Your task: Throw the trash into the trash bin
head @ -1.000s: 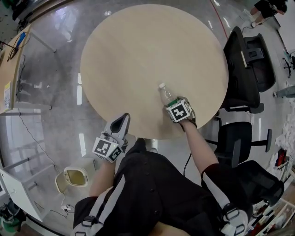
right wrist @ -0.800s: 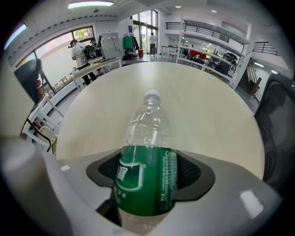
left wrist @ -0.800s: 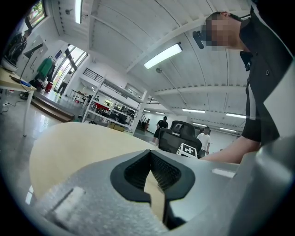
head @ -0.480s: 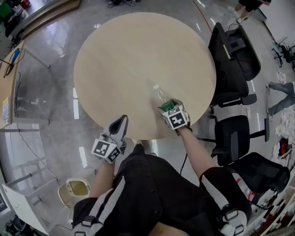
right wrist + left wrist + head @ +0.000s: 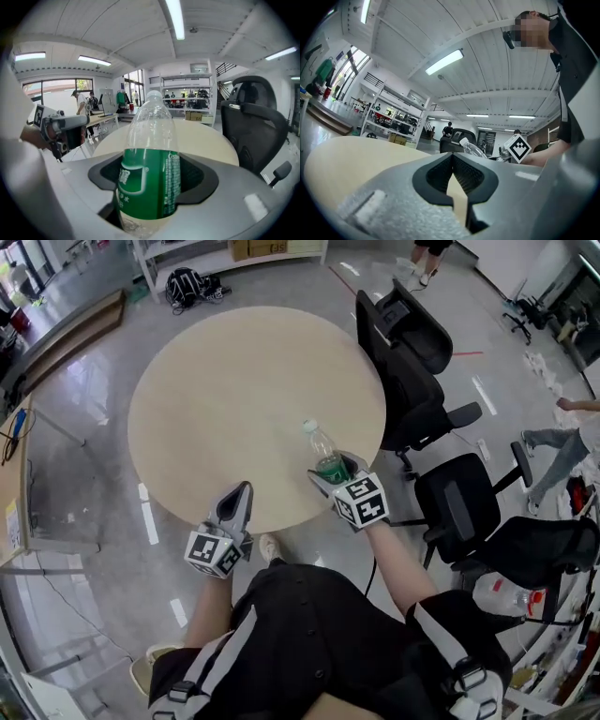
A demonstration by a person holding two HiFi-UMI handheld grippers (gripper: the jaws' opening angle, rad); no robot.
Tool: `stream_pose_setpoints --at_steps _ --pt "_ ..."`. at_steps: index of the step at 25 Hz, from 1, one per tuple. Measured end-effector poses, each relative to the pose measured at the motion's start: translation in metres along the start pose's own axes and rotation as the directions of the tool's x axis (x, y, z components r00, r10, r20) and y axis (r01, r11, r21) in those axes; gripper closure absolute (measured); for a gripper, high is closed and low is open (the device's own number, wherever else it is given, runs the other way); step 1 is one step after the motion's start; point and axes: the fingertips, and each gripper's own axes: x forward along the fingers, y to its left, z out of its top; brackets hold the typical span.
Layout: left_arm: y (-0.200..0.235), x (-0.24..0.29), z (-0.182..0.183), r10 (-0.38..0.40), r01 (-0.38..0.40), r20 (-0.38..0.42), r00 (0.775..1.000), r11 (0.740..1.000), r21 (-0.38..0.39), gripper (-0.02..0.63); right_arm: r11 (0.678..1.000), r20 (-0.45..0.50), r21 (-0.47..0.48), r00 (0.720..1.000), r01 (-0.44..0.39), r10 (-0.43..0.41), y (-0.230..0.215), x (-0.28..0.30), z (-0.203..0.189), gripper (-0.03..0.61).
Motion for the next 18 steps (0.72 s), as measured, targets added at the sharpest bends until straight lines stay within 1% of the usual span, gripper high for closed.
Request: stream_pose_setpoints --at_steps 3,6,8,10,13,15,18 --pt "-0.023 -0.002 0.004 -0.011 0.011 0.014 1.0 1.0 0.016 0.611 1.0 0.109 0.023 0.994 0.019 -0.022 -0.002 -0.043 0.006 0.25" --pt "-0.047 -0.008 0.003 -0.006 0.005 0.029 1.0 1.0 0.03 0.611 0.999 0.215 0.043 0.976 0.025 -0.034 0.0 -0.082 0.005 0.25" --pt "-0.062 -0.018 0.002 0.008 -0.009 0.037 0.999 0.999 0.035 0.611 0.999 0.261 0.043 0.965 0.021 -0.031 0.004 -0.102 -0.001 0.252" --pt "-0.073 -0.03 -0.001 0.035 -0.037 0.05 0.998 0.999 0.035 0.611 0.999 0.283 0.036 0.959 0.007 -0.017 0.009 -0.115 -0.008 0.252" --pt "-0.08 -0.054 -0.006 0.111 -0.112 0.065 0.992 0.994 0.017 0.611 0.999 0.294 0.032 0.955 -0.04 0.028 0.019 -0.124 -0.016 0.251" --pt "-0.084 -0.072 -0.009 0.155 -0.155 0.06 0.986 0.988 0.009 0.611 0.997 0.295 0.026 0.954 -0.068 0.057 0.028 -0.128 -0.021 0.25" --pt "-0.09 -0.099 -0.011 0.204 -0.205 0.05 0.978 0.979 0.016 0.611 0.995 0.305 0.02 0.948 -0.102 0.091 0.041 -0.13 -0.024 0.25"
